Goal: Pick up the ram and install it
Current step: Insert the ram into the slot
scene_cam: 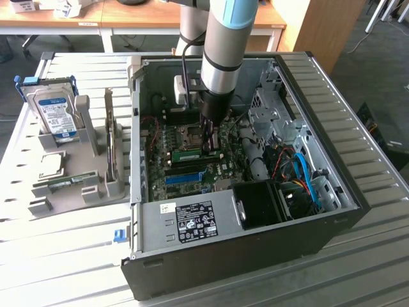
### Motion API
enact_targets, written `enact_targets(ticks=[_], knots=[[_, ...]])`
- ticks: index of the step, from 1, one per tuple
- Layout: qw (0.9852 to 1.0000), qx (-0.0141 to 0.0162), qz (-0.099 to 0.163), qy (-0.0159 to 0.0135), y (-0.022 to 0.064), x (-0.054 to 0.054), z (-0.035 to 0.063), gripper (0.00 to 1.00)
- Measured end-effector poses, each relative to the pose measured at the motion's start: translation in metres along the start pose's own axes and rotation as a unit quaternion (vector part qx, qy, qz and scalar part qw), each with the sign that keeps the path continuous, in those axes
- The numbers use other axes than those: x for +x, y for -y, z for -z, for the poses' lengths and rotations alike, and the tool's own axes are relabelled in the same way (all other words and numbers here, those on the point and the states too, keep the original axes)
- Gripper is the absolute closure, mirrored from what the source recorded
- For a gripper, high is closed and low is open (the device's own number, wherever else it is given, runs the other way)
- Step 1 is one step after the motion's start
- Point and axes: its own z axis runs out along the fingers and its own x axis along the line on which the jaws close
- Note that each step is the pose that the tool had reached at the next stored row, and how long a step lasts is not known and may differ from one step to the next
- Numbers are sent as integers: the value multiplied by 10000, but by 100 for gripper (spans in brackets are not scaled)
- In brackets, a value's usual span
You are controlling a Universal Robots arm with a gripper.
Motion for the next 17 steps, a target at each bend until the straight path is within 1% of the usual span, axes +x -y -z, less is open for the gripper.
enact_targets(ticks=[17], knots=[[10000,0,0,-1,1,1,-18,88]])
